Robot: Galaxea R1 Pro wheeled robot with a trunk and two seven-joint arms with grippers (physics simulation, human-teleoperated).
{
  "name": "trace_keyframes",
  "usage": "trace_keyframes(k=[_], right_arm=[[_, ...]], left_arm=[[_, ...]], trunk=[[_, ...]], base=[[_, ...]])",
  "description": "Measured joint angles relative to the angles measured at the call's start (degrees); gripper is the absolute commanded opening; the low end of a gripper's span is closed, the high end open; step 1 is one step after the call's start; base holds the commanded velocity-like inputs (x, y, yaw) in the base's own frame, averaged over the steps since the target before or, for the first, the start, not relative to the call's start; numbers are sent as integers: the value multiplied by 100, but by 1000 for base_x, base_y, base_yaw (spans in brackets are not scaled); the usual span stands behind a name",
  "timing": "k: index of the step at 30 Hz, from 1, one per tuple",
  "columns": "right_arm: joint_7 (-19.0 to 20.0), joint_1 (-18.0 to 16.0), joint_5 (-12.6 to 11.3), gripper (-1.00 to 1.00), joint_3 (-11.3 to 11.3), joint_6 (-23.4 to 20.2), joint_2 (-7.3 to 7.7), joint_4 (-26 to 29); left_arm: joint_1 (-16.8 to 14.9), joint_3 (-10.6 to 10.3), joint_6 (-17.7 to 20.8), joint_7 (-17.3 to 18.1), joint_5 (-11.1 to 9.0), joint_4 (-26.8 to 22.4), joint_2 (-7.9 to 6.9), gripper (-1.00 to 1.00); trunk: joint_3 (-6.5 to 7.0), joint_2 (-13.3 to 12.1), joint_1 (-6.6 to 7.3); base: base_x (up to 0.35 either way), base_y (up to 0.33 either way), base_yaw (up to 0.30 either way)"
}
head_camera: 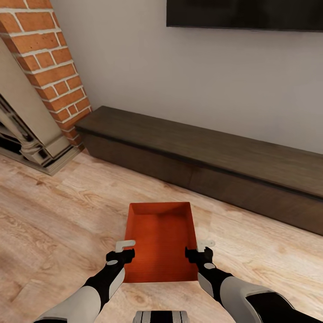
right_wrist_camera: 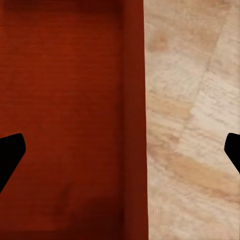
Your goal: Move the two storage containers from the living room to the garage. In the garage, place one container on the floor and stack the other container on top of it (either order is fine).
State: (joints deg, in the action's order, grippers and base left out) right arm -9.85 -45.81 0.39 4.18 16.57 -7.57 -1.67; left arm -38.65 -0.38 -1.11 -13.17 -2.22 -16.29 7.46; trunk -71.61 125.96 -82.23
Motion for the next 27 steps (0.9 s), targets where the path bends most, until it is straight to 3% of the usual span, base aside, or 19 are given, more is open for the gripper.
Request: trace_keyframes(k=[18,27], right_arm=[[0,0,0,100,-1,0,-1,0],[0,0,0,100,-1,0,-2,0]], left_arm=[[0,1,-8,-1,0,-26,-9,100],[0,8,-16,-2,-7,-42,-9,100]], trunk=[[-323,722,-395],[-324,723,-396]], base=[[0,0,0],[0,0,0]])
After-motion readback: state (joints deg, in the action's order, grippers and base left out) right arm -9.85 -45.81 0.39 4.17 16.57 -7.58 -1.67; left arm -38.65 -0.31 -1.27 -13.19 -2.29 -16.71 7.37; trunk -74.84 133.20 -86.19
